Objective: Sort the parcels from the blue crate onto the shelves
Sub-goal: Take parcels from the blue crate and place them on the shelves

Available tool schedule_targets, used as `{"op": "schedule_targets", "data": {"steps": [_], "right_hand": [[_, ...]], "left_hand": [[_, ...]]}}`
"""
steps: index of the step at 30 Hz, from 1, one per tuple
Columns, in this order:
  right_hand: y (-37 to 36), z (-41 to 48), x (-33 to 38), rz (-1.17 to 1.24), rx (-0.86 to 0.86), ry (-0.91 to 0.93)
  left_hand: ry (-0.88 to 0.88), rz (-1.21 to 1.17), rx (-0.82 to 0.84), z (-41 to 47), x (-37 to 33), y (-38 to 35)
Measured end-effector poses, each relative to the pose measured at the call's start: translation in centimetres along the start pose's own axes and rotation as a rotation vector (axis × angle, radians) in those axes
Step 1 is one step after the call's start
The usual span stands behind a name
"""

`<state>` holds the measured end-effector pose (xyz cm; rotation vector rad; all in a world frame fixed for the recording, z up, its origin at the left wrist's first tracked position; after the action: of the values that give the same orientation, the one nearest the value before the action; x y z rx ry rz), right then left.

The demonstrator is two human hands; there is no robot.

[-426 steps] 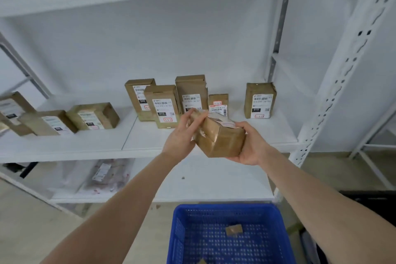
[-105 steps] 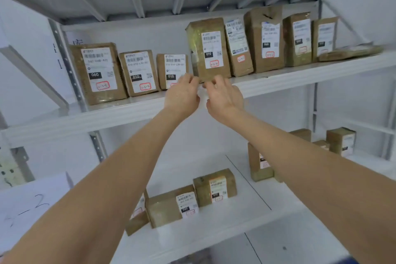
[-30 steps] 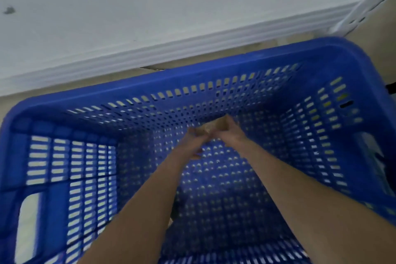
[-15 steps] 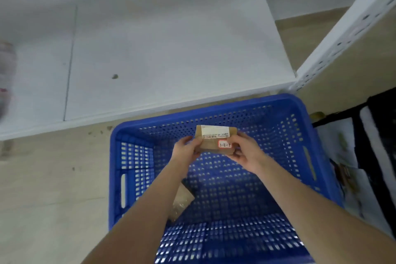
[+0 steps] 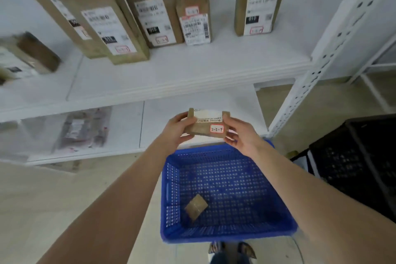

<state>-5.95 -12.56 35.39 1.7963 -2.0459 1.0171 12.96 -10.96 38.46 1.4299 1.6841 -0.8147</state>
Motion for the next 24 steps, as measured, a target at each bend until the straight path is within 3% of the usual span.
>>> {"op": "schedule_targets", "data": {"steps": [14,24], "right_hand": [[-9.0,-15.3,14.3,-0.100,0.169,0.268],[-18.5,-21.5,19.3,-0.166,0.306,0.448]], "left_hand": [[-0.391,0.170,0.015,-12.1,-20.6,2.0],[-0.605,0.197,-0.174,-19.8,-29.7,8.1]]}}
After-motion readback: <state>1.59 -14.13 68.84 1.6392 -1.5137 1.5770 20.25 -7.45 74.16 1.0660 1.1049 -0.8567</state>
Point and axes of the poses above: each hand's wrist, its own z-axis towards the middle knuckle, its own y-axis out of the back of the hand, x = y × z, the point moved 6 cm from there along z, towards the middle knuckle, and after that the axes turned 7 degrees about -y, right-handed, at the moved point
